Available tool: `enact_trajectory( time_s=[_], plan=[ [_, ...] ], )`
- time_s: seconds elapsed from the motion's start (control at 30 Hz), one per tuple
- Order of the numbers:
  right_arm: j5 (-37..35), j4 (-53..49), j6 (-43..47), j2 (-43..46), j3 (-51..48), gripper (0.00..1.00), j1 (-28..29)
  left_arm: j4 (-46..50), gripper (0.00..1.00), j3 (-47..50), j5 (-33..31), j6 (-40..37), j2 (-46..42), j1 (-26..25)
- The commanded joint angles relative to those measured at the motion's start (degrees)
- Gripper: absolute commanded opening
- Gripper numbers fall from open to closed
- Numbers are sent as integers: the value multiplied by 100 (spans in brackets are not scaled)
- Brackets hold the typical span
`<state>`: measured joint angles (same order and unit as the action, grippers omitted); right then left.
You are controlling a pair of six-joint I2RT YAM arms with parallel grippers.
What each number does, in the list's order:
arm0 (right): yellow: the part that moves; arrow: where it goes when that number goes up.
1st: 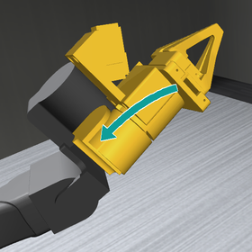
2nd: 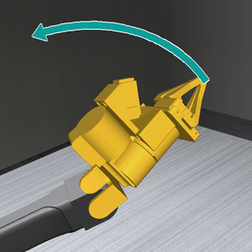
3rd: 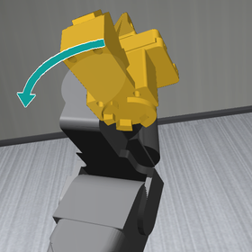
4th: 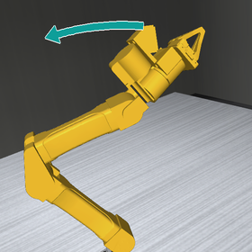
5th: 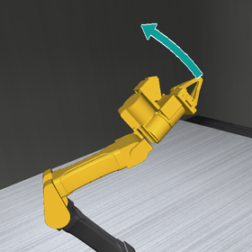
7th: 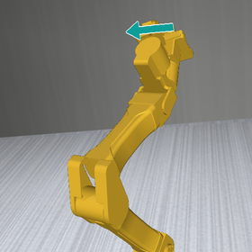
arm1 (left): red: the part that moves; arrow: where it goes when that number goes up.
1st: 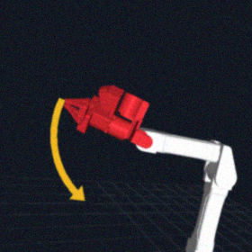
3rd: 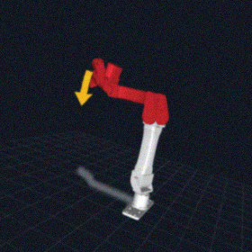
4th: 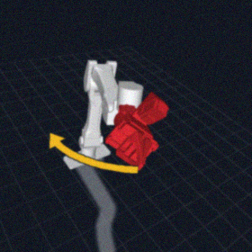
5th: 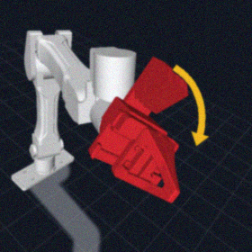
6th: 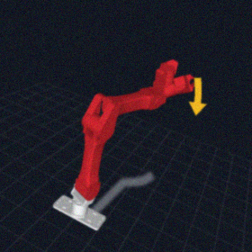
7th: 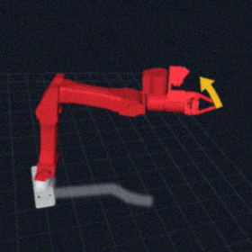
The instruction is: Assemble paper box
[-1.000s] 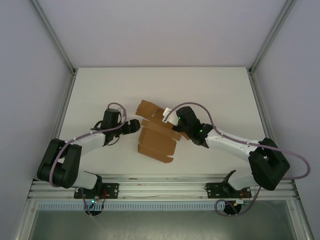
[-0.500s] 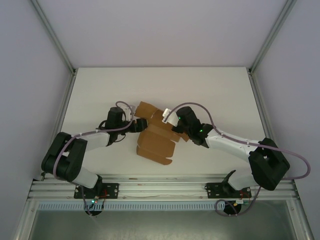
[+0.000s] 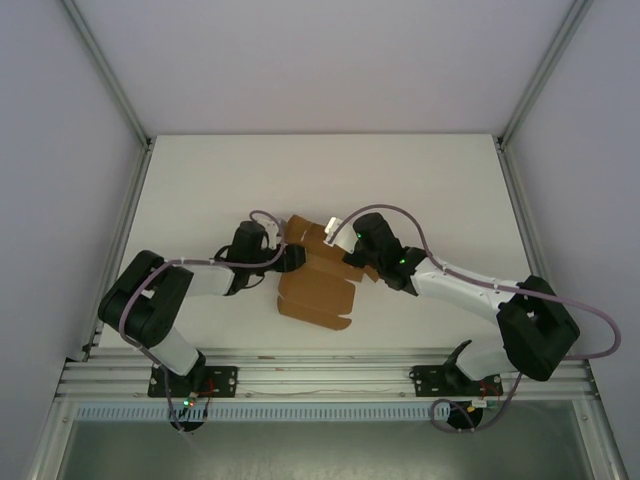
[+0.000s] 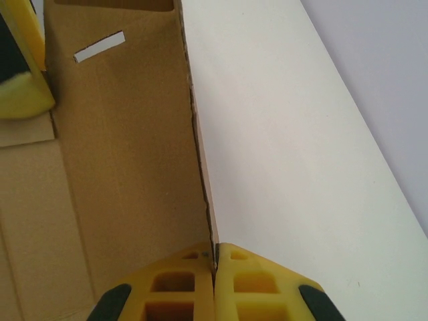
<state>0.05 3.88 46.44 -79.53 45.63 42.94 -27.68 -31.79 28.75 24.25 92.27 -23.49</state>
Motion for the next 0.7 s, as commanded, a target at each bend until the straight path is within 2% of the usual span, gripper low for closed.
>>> enact_trajectory(
  time_s=[0.0, 0.17, 0.37, 0.47, 0.53, 0.67],
  plan=[
    [166, 243, -238, 48, 60, 0, 0, 63, 61, -222, -937, -209, 102, -305],
    [-167, 100, 6, -12, 132, 0, -5, 231, 67, -278, -1074, -269, -62, -396],
    [-811, -335, 569, -56, 323, 0, -5, 726, 86, -178, -1459, -313, -1062, -354],
    [-1221, -343, 1008, -91, 390, 0, -5, 1092, 100, -168, -1701, -423, -1664, -307],
    [-1368, -353, 1242, -129, 444, 0, 0, 1352, 100, -191, -1802, -450, -2041, -235],
    [-1435, -94, 1659, -170, 448, 0, 48, 1720, 100, -272, -2395, -182, -2471, 121]
  ],
)
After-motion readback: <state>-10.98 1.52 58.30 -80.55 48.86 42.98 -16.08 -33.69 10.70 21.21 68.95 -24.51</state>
